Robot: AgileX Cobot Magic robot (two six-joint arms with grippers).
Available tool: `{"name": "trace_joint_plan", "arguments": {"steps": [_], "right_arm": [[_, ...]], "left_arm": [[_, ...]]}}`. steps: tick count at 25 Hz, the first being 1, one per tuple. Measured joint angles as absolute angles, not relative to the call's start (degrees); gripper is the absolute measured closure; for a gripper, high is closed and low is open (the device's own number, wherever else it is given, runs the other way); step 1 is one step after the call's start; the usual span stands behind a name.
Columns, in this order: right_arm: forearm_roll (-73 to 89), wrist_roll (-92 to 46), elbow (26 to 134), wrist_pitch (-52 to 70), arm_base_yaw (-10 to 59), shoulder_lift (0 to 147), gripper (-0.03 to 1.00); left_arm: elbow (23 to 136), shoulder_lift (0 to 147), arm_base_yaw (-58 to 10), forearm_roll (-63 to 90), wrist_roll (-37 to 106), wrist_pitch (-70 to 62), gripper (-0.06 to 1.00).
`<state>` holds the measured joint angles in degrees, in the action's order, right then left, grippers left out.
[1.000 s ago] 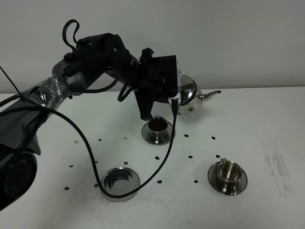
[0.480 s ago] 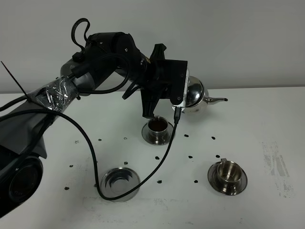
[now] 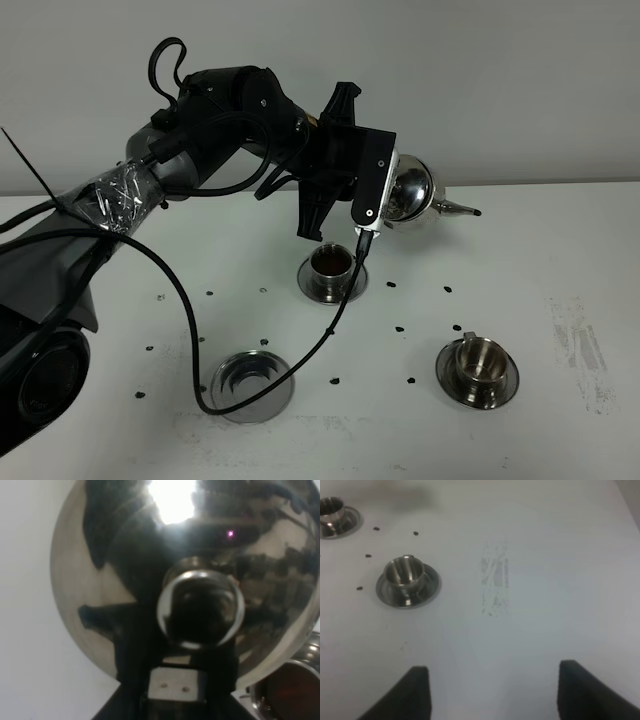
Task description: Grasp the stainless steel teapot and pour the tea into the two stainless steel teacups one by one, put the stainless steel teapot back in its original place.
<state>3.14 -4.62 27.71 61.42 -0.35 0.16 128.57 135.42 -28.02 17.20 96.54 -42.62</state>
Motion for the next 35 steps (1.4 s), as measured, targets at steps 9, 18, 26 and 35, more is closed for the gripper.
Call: {"name": "trace_joint_plan", "arguments": {"steps": [9,18,26,35], "right_arm": [[3.14,-4.62,27.71,61.42,-0.35,0.16,0.41],[3.14,-4.62,27.71,61.42,-0.35,0.16,0.41],[3.14,-4.62,27.71,61.42,-0.35,0.16,0.41],[3.14,-4.62,27.71,61.42,-0.35,0.16,0.41]], "left_arm": [[128.57,135.42,-28.45,17.82,102.74,-41.38,0.68],[128.57,135.42,-28.45,18.53,104.67,-42.27,0.68],[128.57,135.42,-28.45,21.77,101.97,-43.16,0.68],[128.57,135.42,-28.45,21.98,93.35,-48.07,0.68]]}}
